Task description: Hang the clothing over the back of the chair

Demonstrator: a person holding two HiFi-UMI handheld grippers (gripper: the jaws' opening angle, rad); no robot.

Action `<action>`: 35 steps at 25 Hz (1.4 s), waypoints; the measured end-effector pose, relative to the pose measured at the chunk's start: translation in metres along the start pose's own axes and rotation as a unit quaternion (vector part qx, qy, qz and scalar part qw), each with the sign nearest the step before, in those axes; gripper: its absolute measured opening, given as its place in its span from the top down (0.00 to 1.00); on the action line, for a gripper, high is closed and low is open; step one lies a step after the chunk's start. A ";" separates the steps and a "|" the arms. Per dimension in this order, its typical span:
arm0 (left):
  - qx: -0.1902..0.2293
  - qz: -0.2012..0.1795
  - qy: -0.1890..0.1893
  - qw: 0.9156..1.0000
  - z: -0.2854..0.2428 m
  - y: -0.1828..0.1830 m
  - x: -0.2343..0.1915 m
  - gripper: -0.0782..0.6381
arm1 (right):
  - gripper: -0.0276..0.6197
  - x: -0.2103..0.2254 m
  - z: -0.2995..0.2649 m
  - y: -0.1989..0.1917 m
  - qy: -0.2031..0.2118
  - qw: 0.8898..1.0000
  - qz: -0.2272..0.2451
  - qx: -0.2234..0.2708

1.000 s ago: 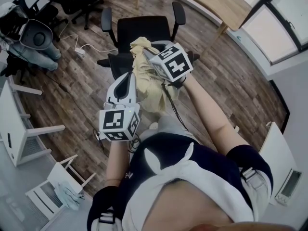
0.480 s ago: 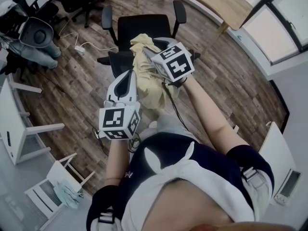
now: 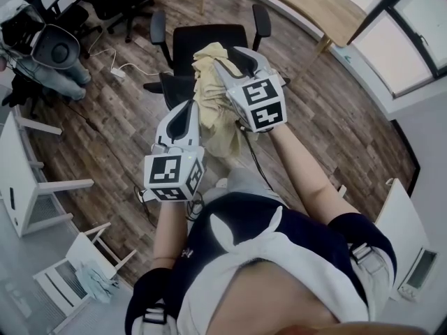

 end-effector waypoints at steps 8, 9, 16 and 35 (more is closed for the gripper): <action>0.016 -0.003 0.006 1.000 0.007 0.013 0.011 0.88 | 0.81 -0.033 0.047 0.025 0.040 0.997 0.014 0.062; 0.018 -0.005 0.005 1.000 0.008 0.014 0.014 0.88 | 0.84 -0.035 0.052 0.026 0.042 0.996 0.013 0.072; 0.025 -0.005 0.002 1.000 0.017 0.019 0.030 0.88 | 0.95 -0.050 0.083 0.021 0.065 0.992 0.010 0.112; -0.004 0.007 -0.005 1.000 0.021 -0.009 0.057 0.88 | 0.96 -0.086 0.136 -0.016 0.183 0.969 -0.049 0.156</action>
Point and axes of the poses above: the fingertips, and each gripper's own axes: z backward along the fingers, x to its right, y out of its top, the point moved 2 cm from there along z, backward along the fingers, and after that the axes turned 9 degrees about -z, right-handed, at the moved point
